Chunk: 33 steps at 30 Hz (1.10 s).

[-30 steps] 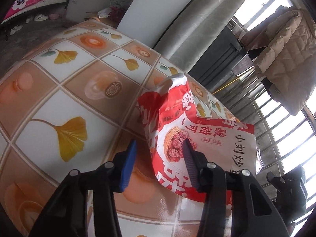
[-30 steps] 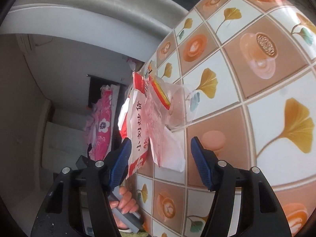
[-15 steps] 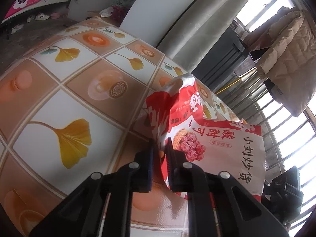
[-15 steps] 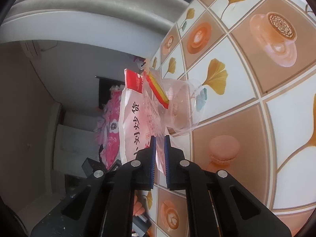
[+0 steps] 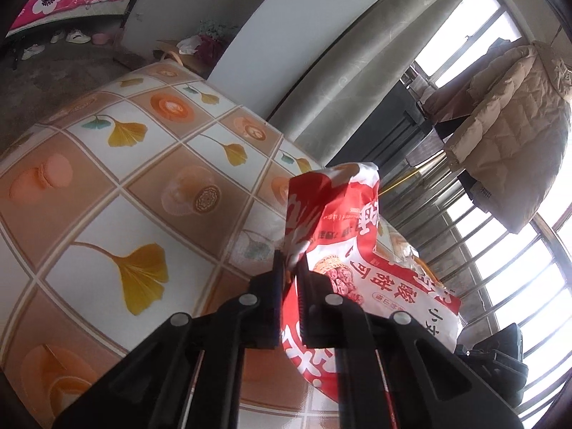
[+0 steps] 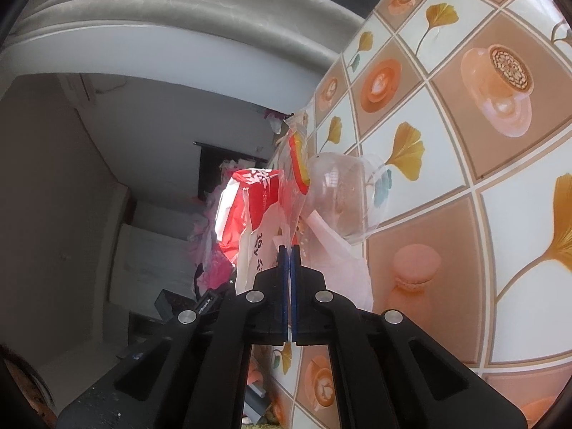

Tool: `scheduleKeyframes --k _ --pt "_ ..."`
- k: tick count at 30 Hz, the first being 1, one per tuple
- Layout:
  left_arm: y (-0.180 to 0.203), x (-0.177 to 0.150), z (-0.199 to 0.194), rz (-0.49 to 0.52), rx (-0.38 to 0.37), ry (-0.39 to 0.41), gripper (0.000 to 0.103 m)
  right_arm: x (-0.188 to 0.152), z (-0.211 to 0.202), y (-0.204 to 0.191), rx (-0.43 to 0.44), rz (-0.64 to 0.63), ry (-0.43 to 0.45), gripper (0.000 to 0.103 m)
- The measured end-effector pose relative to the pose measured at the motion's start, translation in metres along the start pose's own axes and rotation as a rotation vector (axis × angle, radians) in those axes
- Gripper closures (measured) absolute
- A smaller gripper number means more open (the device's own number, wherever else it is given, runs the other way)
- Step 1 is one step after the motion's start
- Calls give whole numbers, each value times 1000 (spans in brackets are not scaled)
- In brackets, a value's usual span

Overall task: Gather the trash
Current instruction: 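Lift the red snack bag and clear wrapper off the table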

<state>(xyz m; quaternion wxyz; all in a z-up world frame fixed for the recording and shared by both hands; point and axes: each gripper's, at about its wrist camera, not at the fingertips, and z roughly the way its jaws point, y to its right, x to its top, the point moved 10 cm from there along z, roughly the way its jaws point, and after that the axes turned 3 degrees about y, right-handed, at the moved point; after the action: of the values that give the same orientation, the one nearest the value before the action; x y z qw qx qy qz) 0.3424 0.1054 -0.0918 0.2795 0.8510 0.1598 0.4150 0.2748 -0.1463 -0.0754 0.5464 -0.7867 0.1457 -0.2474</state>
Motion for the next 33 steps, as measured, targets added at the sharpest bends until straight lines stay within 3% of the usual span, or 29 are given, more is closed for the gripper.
scheduleKeyframes --k 14,20,28,33 --pt "13 23 -35 -34 -43 86 97 5 -35 -20 55 -15 57 103" --pt "15 26 -42 -25 -35 101 97 0 -62 -49 59 -126 79 103" --pt "18 30 -50 -15 -26 124 97 -7 -88 -82 -51 -335 136 103" --pt "24 39 -68 5 -23 169 97 -9 -105 -90 -71 -378 164 103"
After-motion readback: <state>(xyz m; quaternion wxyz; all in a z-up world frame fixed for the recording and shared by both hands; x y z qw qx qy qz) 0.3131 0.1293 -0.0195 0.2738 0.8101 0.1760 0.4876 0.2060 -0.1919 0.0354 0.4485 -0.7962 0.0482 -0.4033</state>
